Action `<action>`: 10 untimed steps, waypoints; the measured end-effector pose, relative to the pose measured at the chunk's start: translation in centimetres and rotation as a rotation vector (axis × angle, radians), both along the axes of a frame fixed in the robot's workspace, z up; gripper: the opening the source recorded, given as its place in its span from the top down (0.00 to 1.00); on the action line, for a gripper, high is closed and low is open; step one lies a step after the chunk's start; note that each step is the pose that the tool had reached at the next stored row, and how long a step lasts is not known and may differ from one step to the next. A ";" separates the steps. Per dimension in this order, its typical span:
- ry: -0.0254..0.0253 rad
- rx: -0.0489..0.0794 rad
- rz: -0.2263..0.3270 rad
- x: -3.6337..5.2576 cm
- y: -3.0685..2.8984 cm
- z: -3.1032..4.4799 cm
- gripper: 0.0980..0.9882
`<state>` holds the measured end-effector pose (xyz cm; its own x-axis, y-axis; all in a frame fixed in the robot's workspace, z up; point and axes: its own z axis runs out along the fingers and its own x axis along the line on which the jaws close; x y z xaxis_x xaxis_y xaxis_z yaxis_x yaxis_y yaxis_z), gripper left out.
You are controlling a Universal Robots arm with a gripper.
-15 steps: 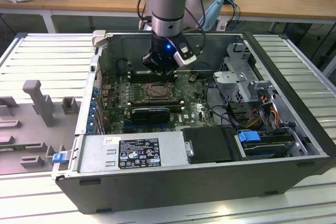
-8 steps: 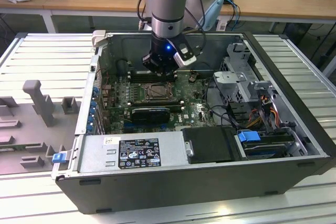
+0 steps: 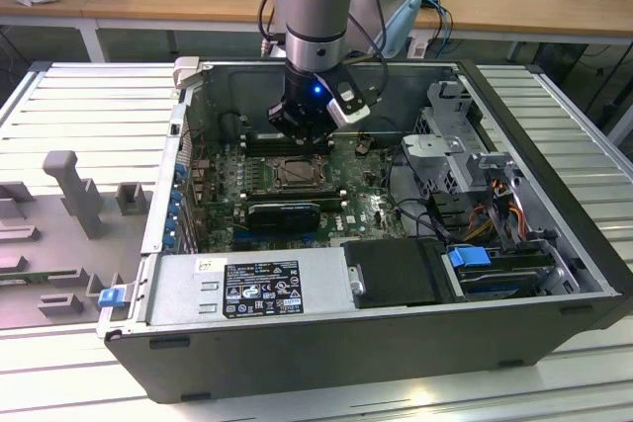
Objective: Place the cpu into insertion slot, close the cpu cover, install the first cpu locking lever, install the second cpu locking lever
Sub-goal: 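Install the first cpu locking lever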
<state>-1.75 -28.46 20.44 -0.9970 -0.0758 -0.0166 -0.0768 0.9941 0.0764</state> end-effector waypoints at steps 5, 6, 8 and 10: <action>0.0003 -0.004 0.000 -0.01 -0.06 0.02 0.99; 0.0003 -0.004 0.000 -0.01 -0.07 0.00 0.99; 0.0004 -0.004 0.000 -0.01 -0.08 -0.08 0.99; 0.0002 -0.003 0.000 0.00 -0.09 -0.28 0.99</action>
